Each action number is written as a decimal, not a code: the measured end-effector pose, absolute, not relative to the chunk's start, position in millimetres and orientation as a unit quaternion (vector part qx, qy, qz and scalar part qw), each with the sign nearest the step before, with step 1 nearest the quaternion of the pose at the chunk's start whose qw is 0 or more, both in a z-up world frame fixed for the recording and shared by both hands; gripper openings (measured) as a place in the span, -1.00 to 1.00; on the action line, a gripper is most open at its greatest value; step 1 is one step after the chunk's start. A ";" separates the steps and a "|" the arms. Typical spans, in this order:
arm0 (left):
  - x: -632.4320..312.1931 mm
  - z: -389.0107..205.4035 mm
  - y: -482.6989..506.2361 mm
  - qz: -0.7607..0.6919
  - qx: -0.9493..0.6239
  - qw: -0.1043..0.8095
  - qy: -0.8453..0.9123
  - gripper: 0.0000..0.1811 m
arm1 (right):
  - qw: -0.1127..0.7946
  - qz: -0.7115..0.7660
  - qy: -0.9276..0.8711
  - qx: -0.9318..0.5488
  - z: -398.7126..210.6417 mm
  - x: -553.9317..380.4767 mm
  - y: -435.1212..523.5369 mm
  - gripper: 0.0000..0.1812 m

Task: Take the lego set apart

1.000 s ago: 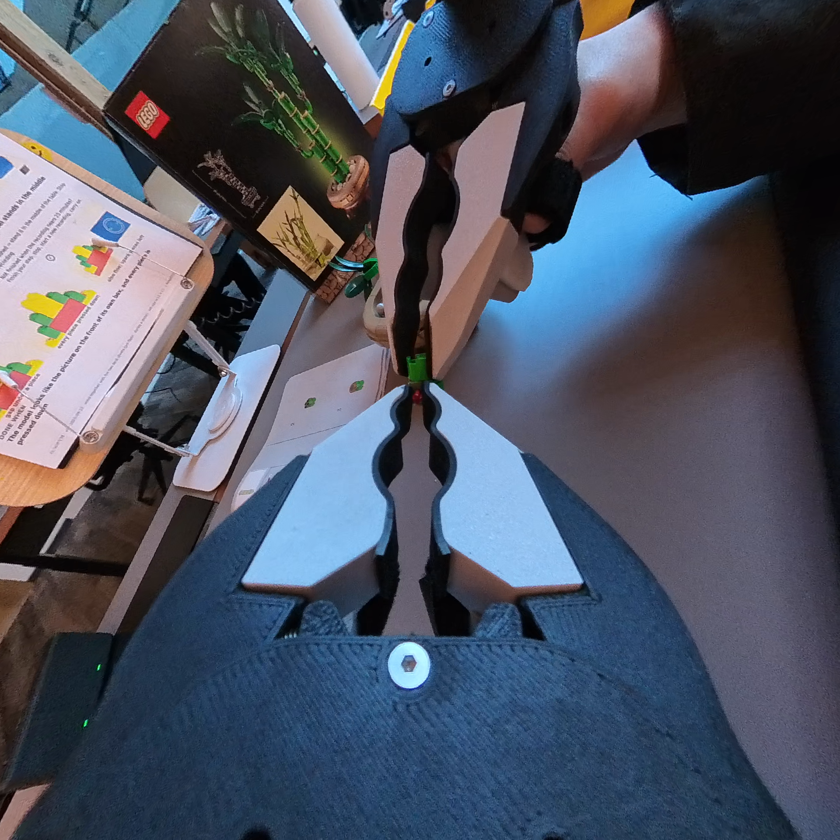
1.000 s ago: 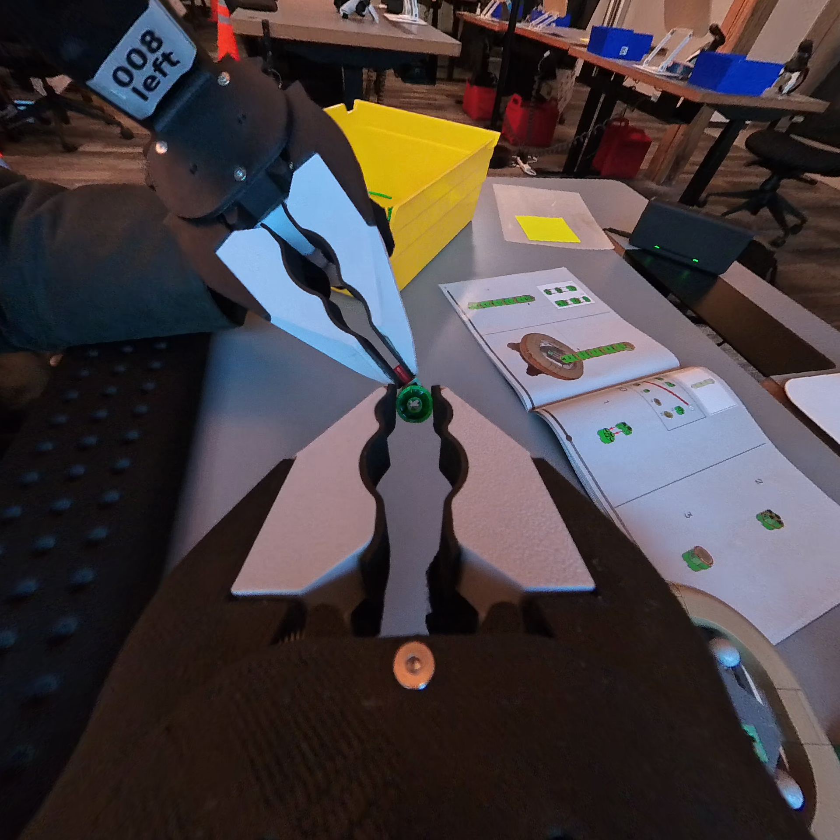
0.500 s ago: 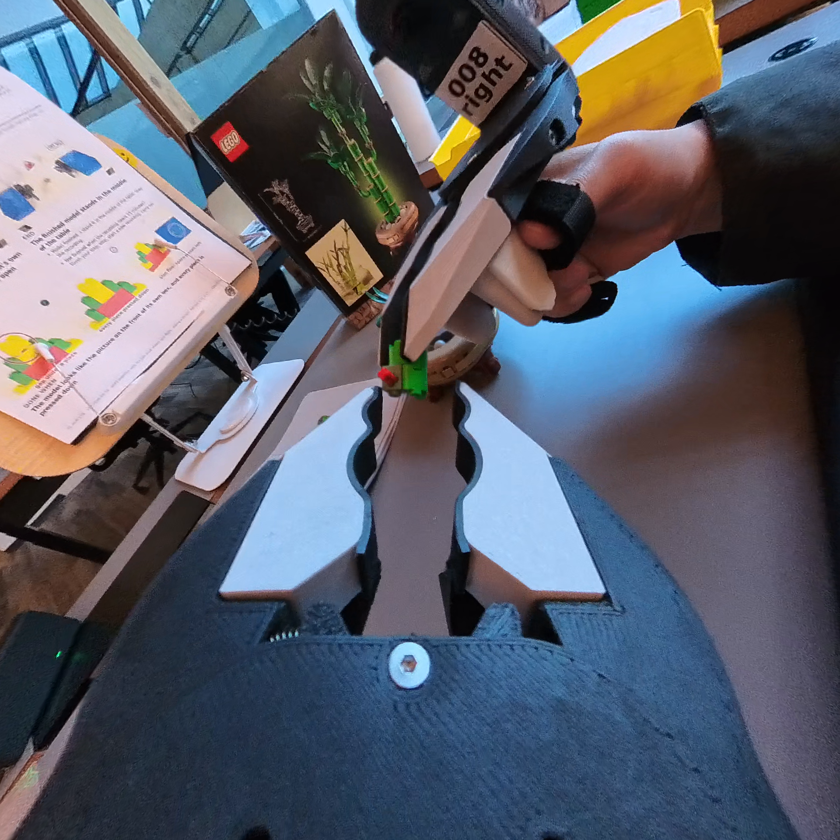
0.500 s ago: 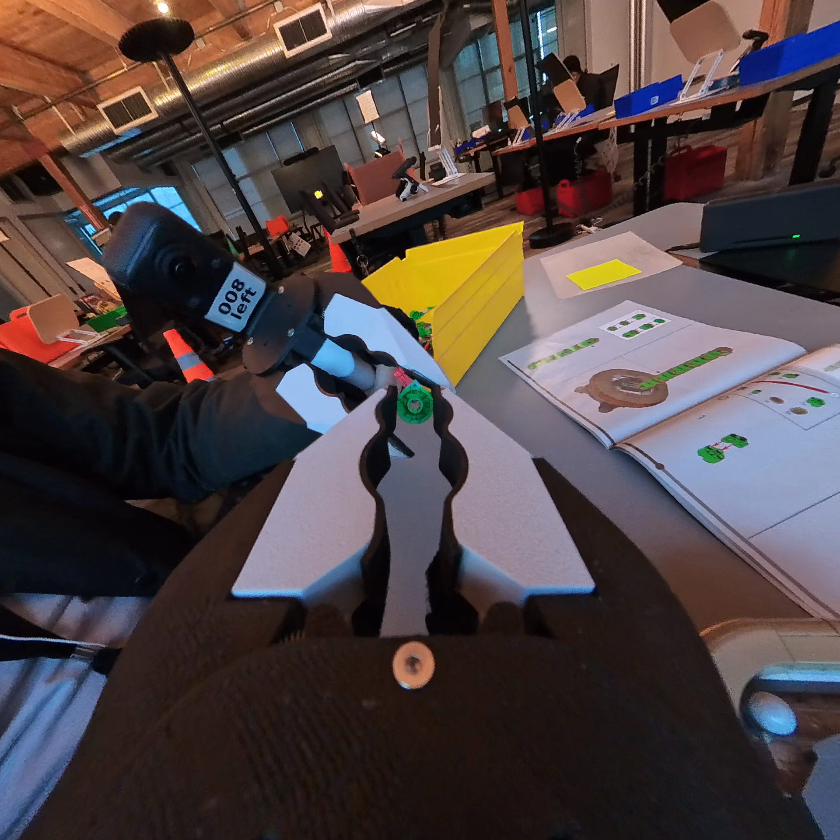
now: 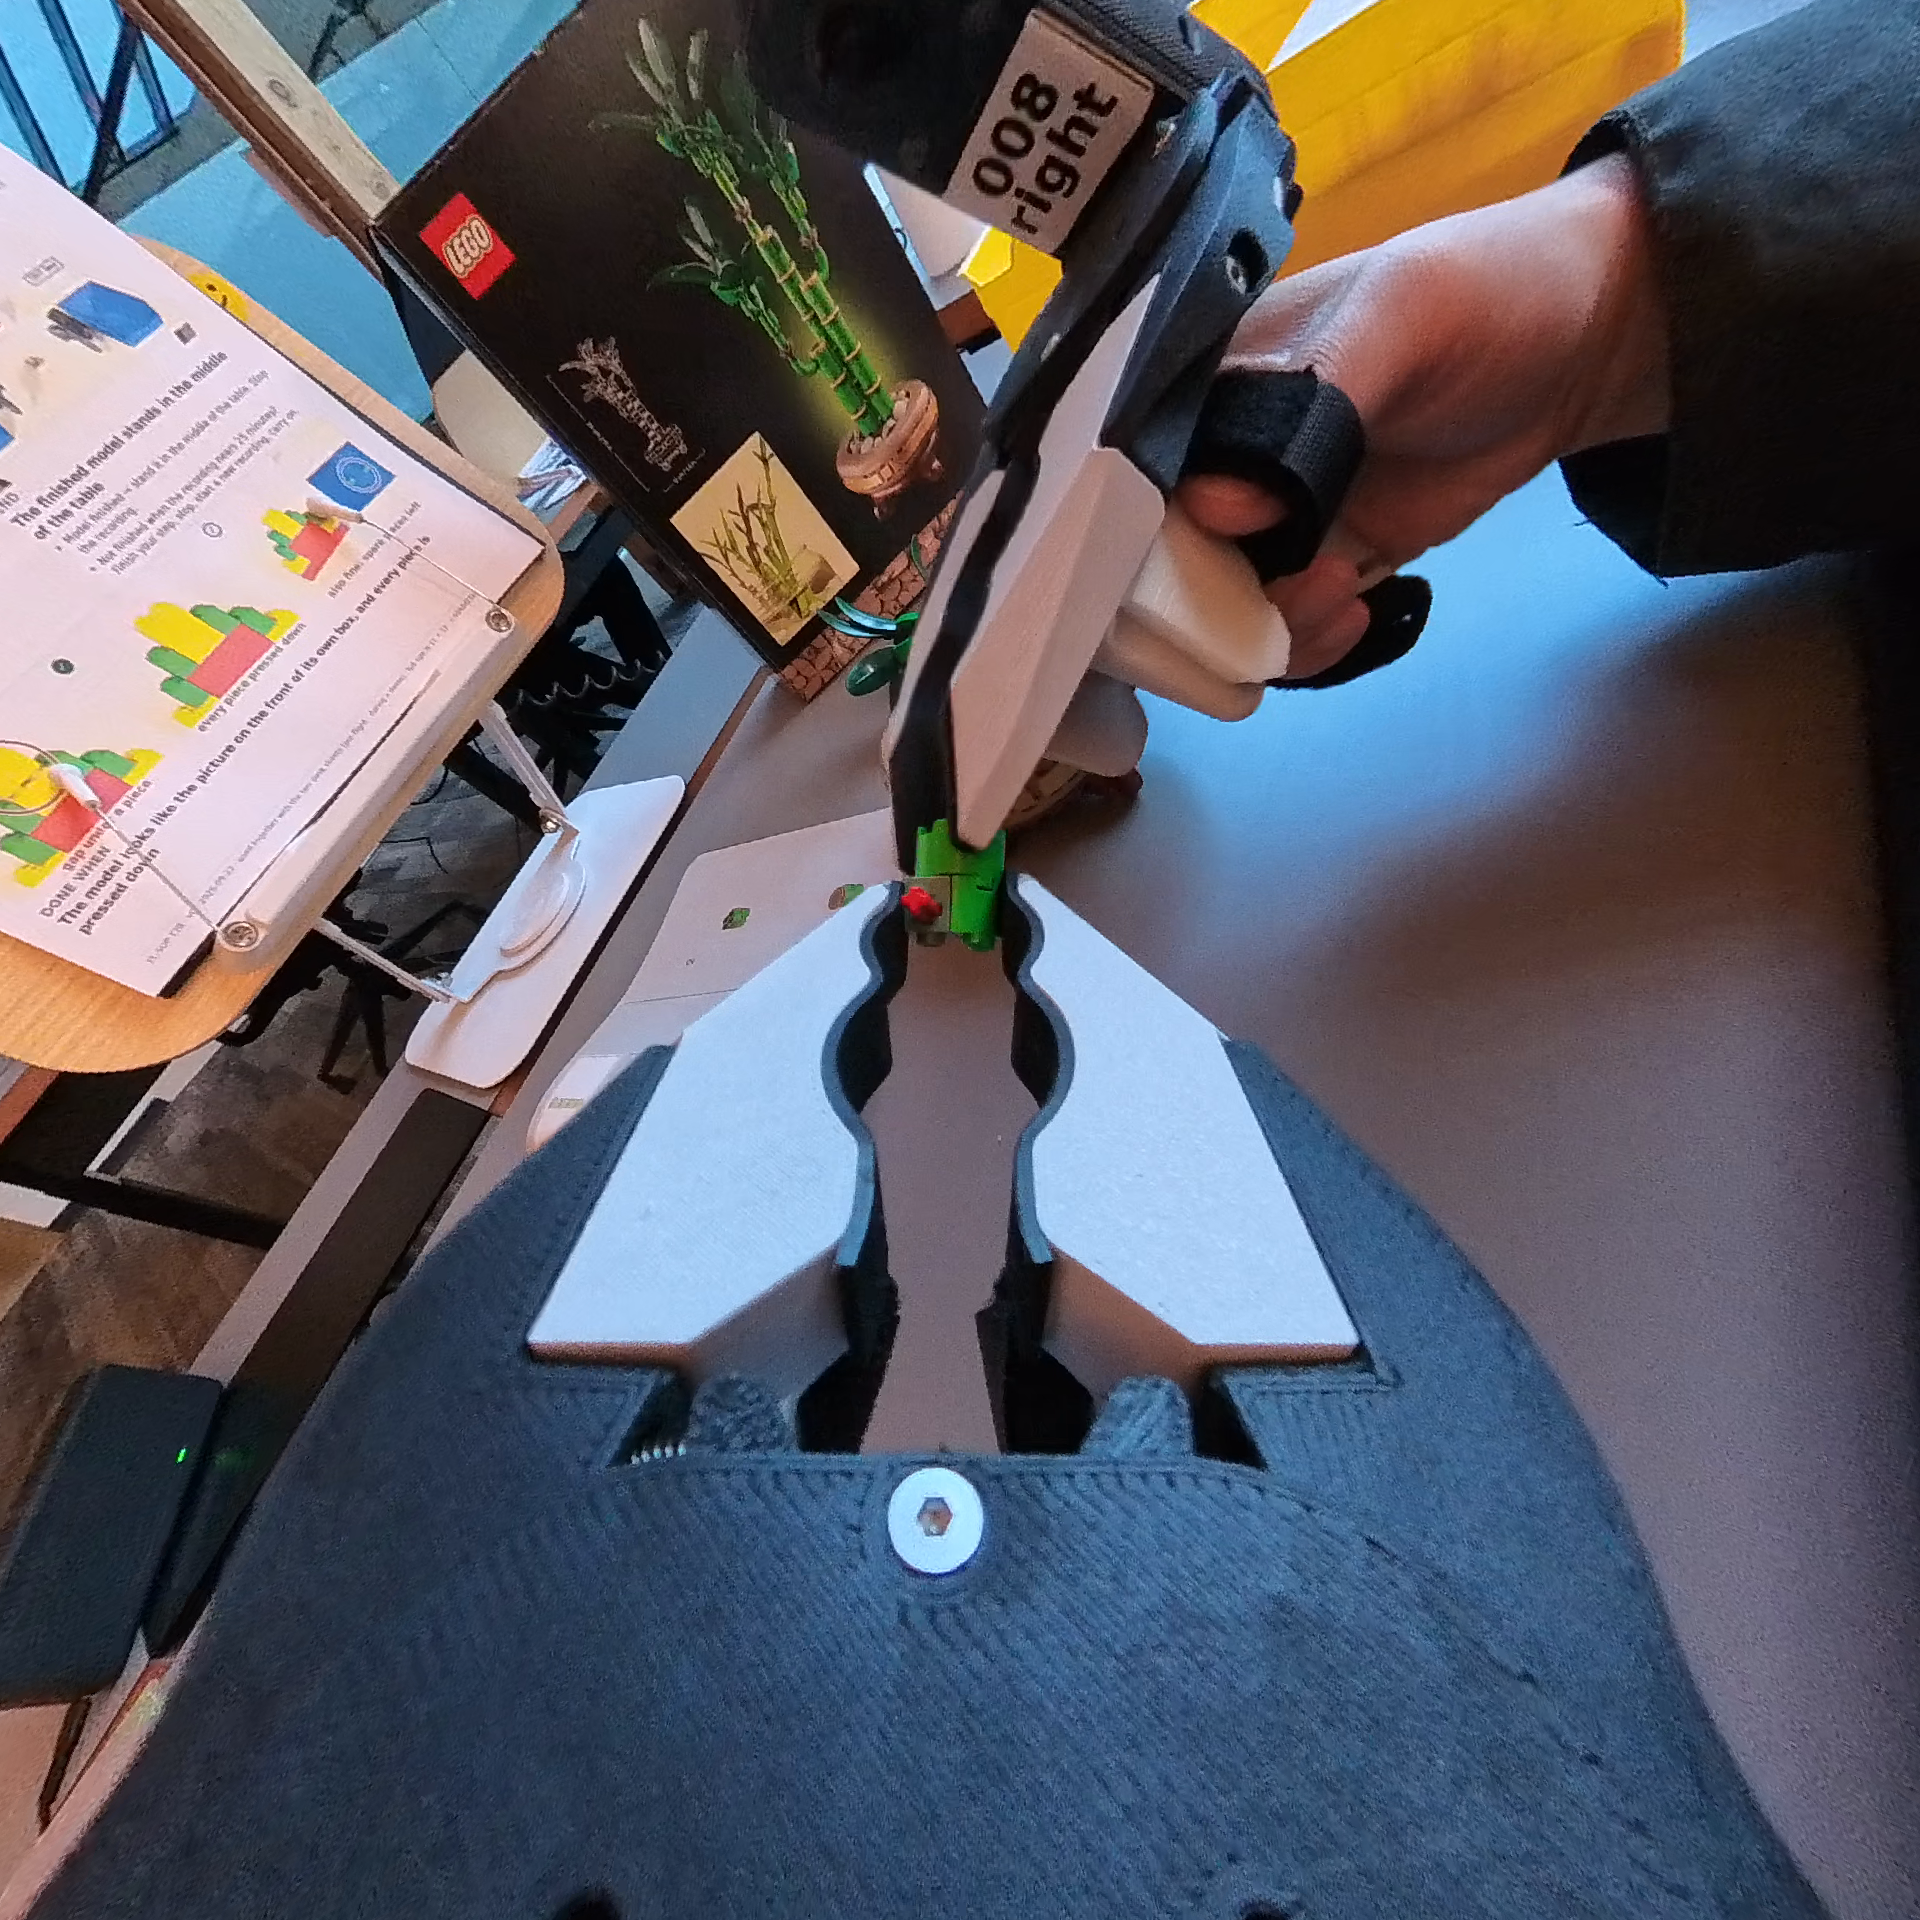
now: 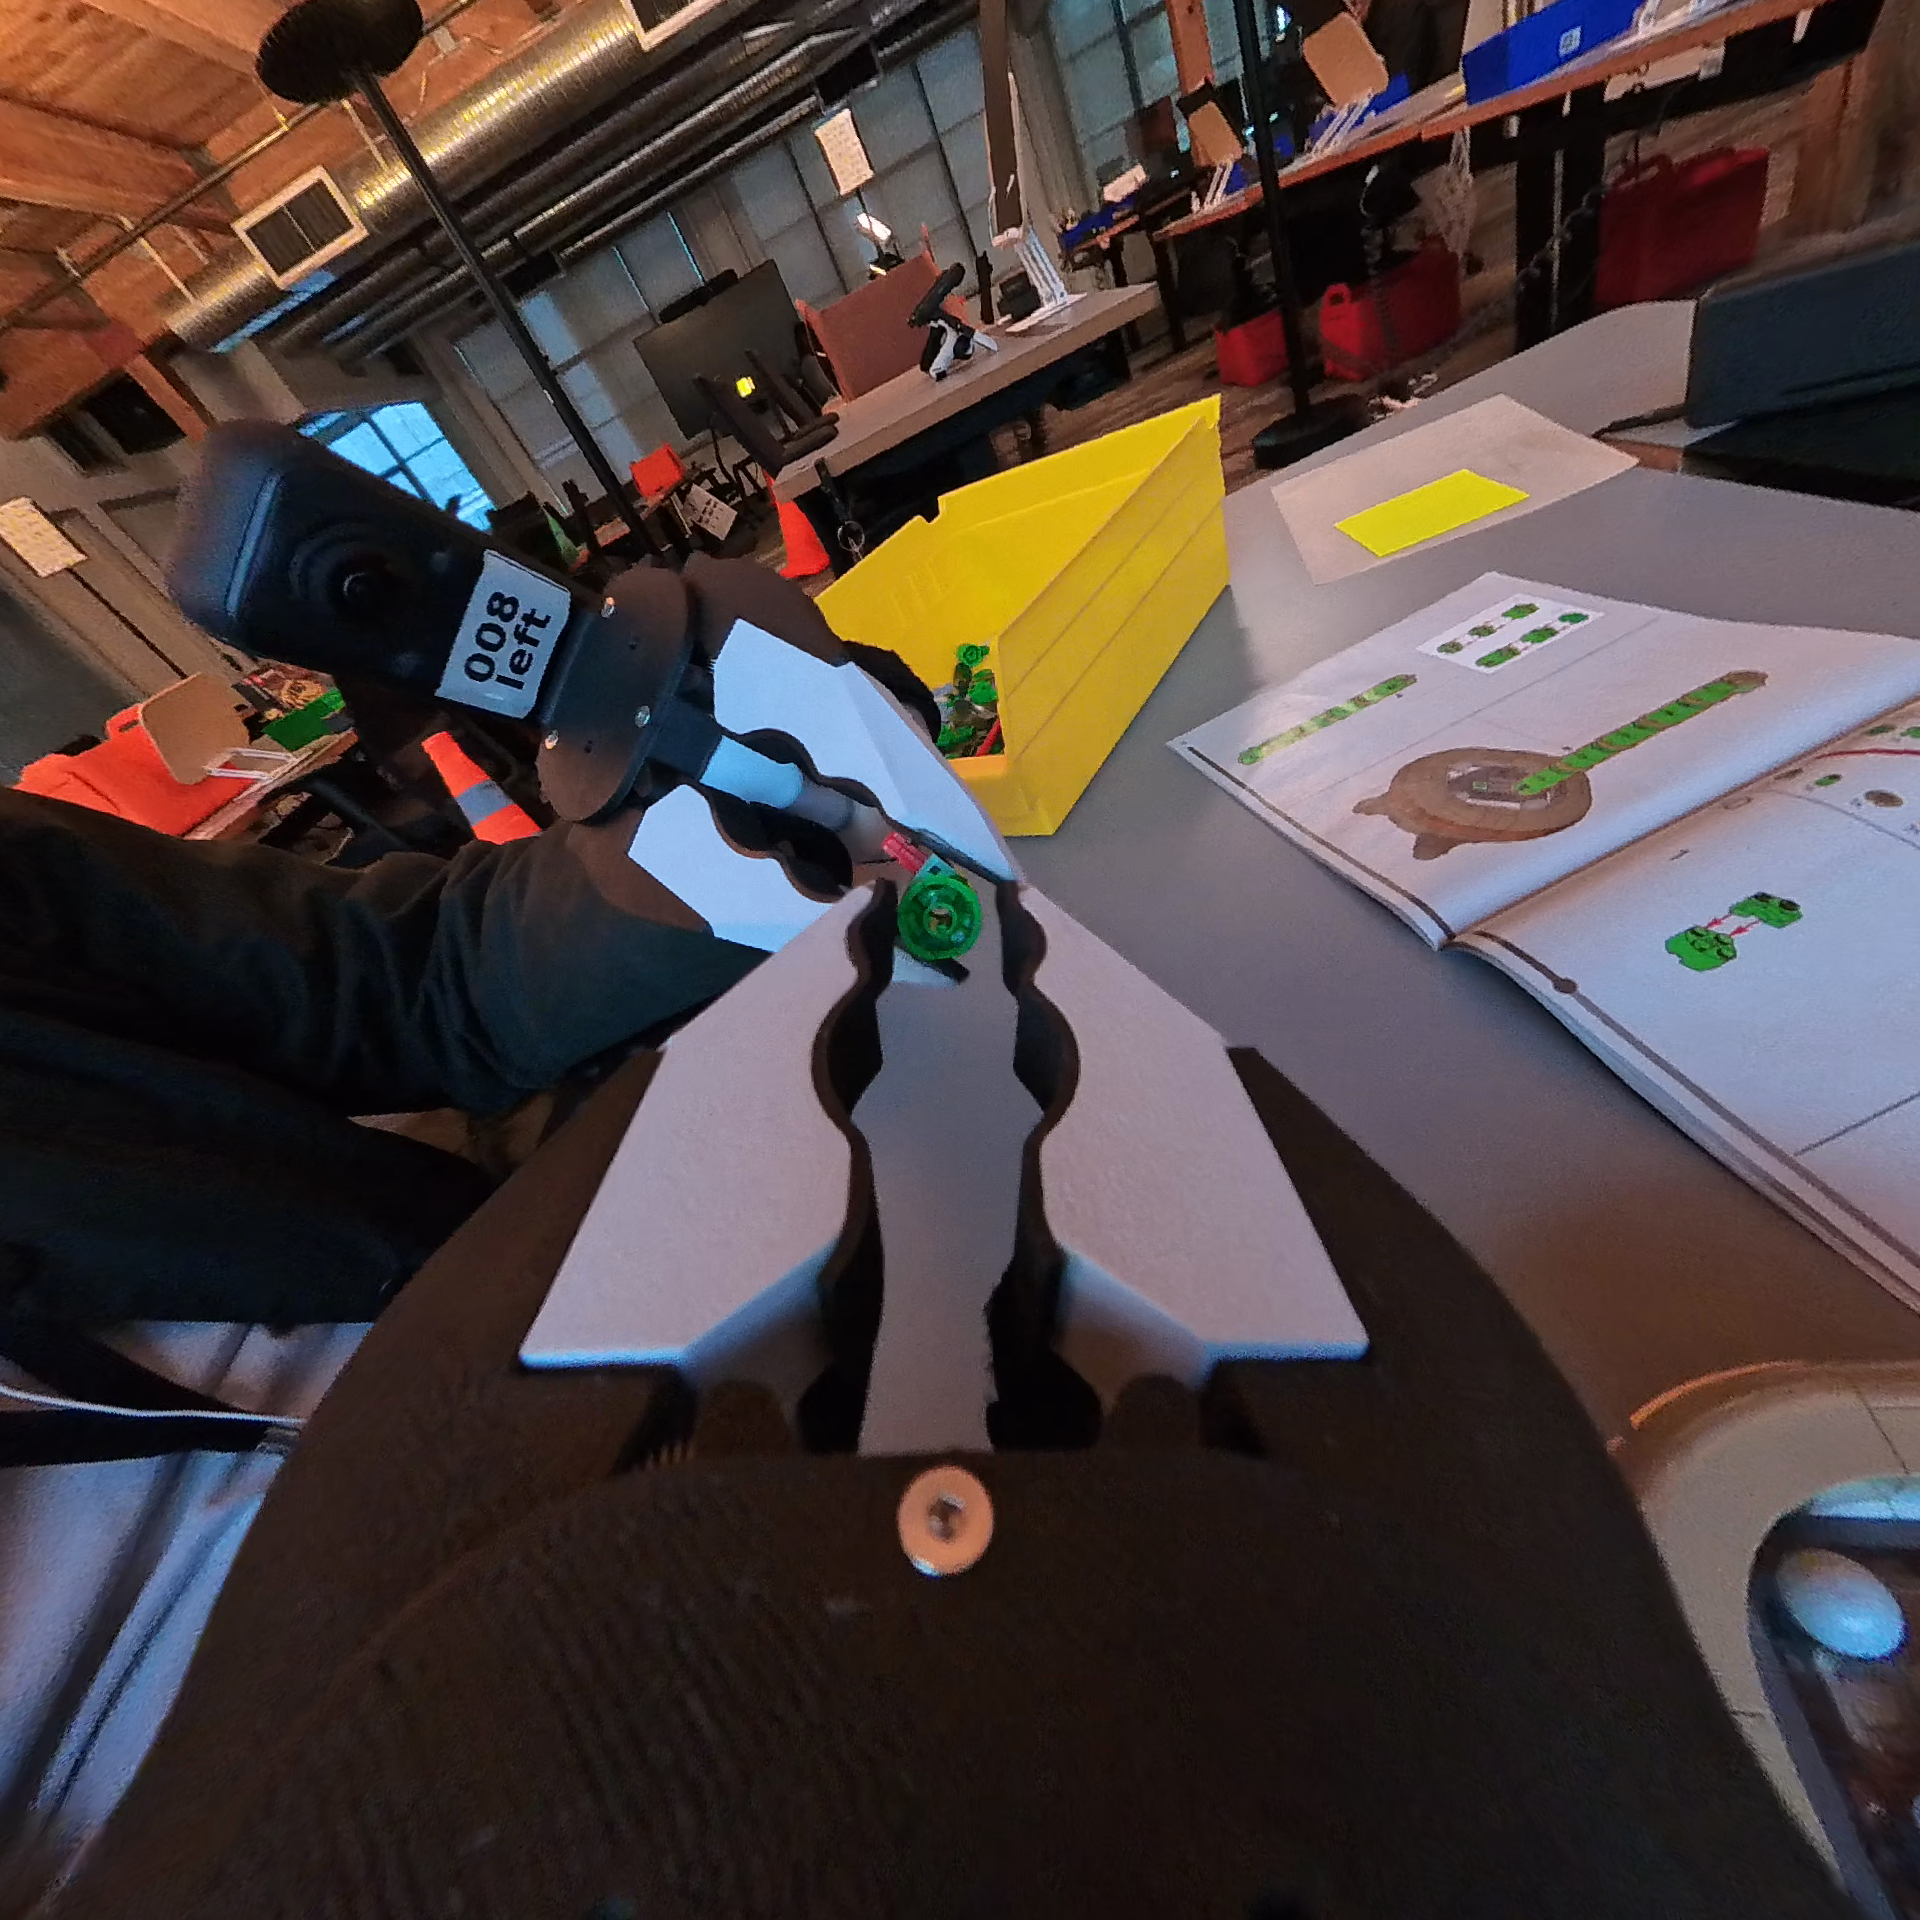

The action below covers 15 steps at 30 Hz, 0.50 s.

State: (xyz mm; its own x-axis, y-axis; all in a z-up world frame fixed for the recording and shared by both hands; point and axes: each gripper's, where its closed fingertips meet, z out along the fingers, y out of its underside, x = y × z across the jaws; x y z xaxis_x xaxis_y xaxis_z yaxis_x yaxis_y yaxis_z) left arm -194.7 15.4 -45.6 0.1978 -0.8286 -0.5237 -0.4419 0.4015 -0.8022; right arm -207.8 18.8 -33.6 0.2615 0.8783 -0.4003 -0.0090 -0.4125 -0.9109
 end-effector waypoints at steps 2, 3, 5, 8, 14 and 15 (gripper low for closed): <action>-194.7 -47.3 15.5 -0.168 -0.522 0.569 0.613 -0.82 | 0.426 0.519 -0.321 -0.668 -34.5 -207.1 19.0 -0.79; -194.6 -47.8 15.5 -0.166 -0.521 0.569 0.614 -0.82 | 0.419 0.521 -0.321 -0.670 -35.8 -207.5 18.4 -0.79; -194.1 -49.0 15.4 -0.164 -0.521 0.567 0.617 -0.82 | 0.412 0.517 -0.326 -0.676 -39.4 -208.4 17.9 -0.80; -193.7 -52.9 15.5 -0.160 -0.524 0.560 0.622 -0.82 | 0.406 0.505 -0.339 -0.682 -44.8 -210.0 16.4 -0.83; -192.1 -49.3 7.5 -0.170 -0.508 0.557 0.634 -0.83 | 0.393 0.493 -0.367 -0.684 -41.3 -207.6 8.5 -0.84; -191.4 -47.4 5.6 -0.175 -0.507 0.557 0.634 -0.83 | 0.390 0.495 -0.370 -0.683 -39.4 -206.9 6.6 -0.84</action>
State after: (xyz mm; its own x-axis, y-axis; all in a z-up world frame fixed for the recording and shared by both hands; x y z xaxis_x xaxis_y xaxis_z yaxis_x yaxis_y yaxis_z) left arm -191.4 5.6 -47.4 0.1342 -0.8378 -0.5292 -0.4489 0.4247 -0.7862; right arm -206.9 6.6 -39.4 0.2370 0.8909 -0.3873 0.1190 -0.4223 -0.8986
